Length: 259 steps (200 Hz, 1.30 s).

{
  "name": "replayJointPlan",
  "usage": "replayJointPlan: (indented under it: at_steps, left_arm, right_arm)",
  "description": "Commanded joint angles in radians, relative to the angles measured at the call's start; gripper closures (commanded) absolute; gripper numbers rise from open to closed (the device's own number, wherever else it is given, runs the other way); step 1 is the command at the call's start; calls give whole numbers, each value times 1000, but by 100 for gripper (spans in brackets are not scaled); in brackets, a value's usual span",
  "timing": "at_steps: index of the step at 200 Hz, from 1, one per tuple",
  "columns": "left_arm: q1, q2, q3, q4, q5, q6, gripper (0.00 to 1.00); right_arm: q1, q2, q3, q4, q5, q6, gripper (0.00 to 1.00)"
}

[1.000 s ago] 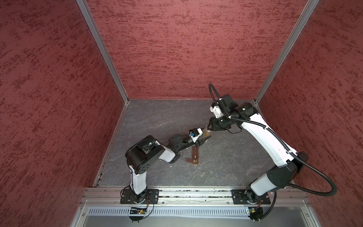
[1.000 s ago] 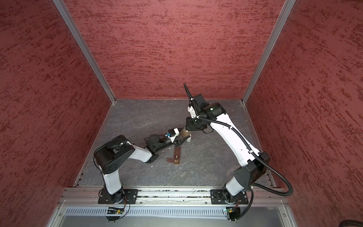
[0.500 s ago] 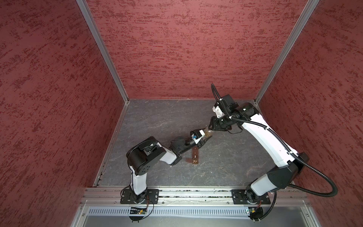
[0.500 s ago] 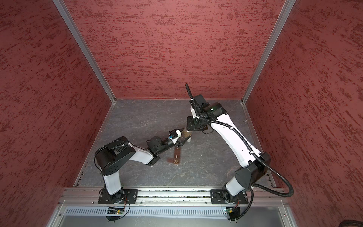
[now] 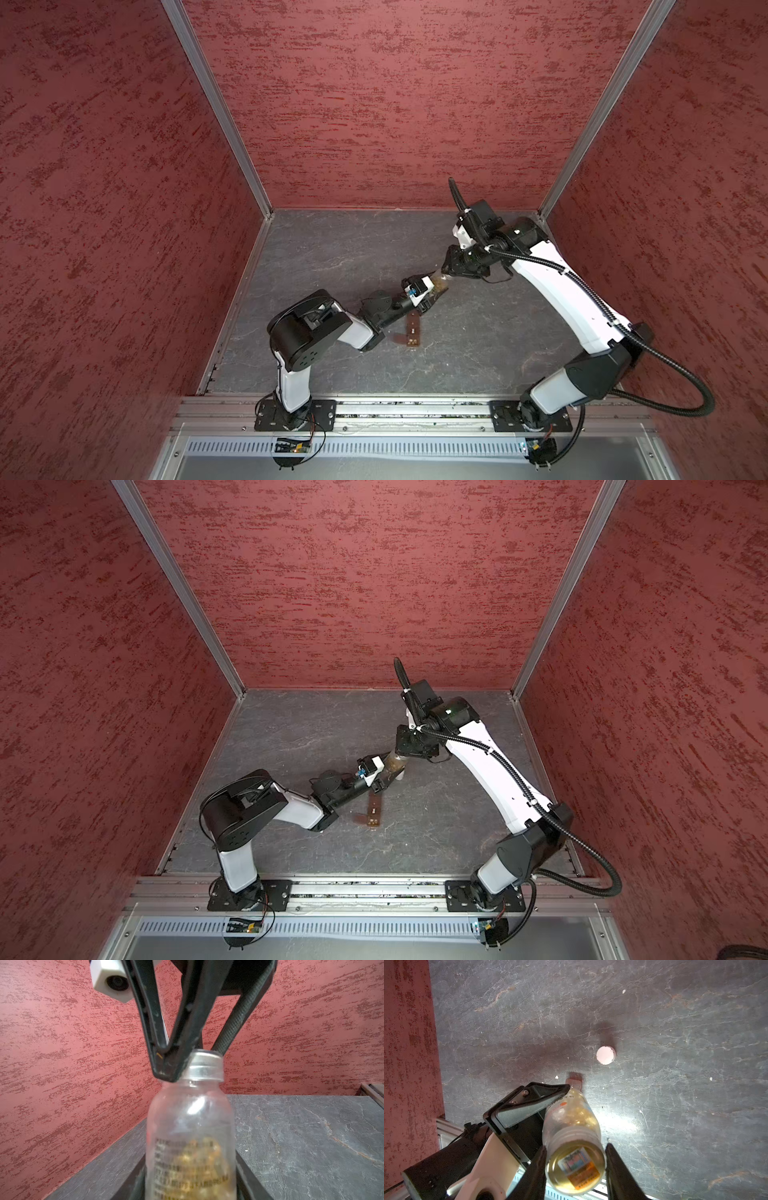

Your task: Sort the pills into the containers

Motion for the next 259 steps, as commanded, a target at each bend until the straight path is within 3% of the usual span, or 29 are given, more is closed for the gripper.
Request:
replayJointPlan:
  at_steps: [1,48,110,168,197,233,259]
  left_arm:
    - [-9,-9,-9,2,-29,11,31]
    - [-11,-105,-100,3,-86,10,13]
    - [-31,-432,-328,-54,-266,8,12]
    - [-31,-1011,-395,-614,-569,-127,17]
    - [13,-1277,-398,-907,-635,-266,26]
    - [58,-1459,-413,-1148,-683,-400,27]
    - [74,-1512,-416,-1248,-709,-466,27]
  right_arm:
    - [-5,-7,24,6,44,50,80]
    - [-4,62,109,-30,110,34,80]
    - [10,226,244,-15,158,25,80]
    - [71,452,440,-29,202,23,79]
    - [102,588,586,-68,220,24,78]
    - [131,769,822,-146,237,34,78]
    - [148,829,851,-127,225,47,78]
